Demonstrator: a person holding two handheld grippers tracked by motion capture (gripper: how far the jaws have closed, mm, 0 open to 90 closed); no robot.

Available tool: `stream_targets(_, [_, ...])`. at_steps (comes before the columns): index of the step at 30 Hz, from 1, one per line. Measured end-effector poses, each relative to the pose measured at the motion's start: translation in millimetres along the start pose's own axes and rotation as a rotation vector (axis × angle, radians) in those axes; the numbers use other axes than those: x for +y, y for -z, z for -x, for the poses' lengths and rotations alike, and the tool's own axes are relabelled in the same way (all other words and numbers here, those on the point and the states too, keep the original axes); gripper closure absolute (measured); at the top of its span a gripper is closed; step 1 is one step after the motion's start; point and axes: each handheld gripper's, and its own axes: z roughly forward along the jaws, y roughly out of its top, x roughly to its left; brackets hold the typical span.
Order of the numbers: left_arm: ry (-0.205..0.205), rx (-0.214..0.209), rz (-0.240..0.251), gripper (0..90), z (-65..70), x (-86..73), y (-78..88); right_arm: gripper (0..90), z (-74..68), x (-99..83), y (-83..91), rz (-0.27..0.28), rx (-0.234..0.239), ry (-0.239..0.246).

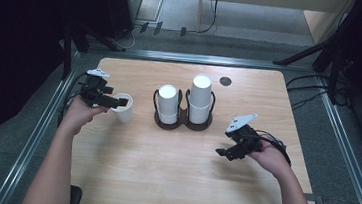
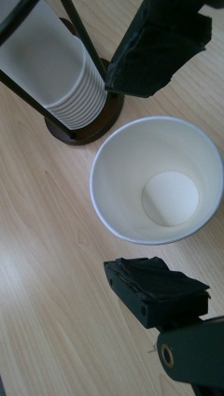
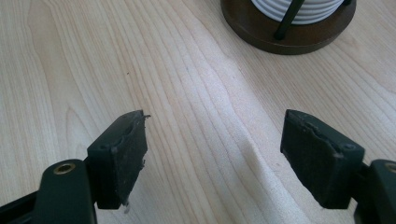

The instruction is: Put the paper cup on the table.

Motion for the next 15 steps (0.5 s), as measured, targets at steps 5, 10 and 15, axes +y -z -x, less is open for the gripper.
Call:
stream_targets(5, [-0.014,0.001,0.004,12.6,5.5,3.6,4.3,23.1,0.3,-0.2,0.3,0.003,-0.001,0.004])
stream_targets(10, [-0.018,-0.013,0.019,13.0,11.0,6.9,9.5,23.1,0.9,-0.7,0.5,0.0,-0.002,0.003])
stream_targets(15, [-0.025,-0.031,0.019,13.0,17.4,9.1,11.0,23.1,1.1,-0.8,1.3,0.002,-0.005,0.002])
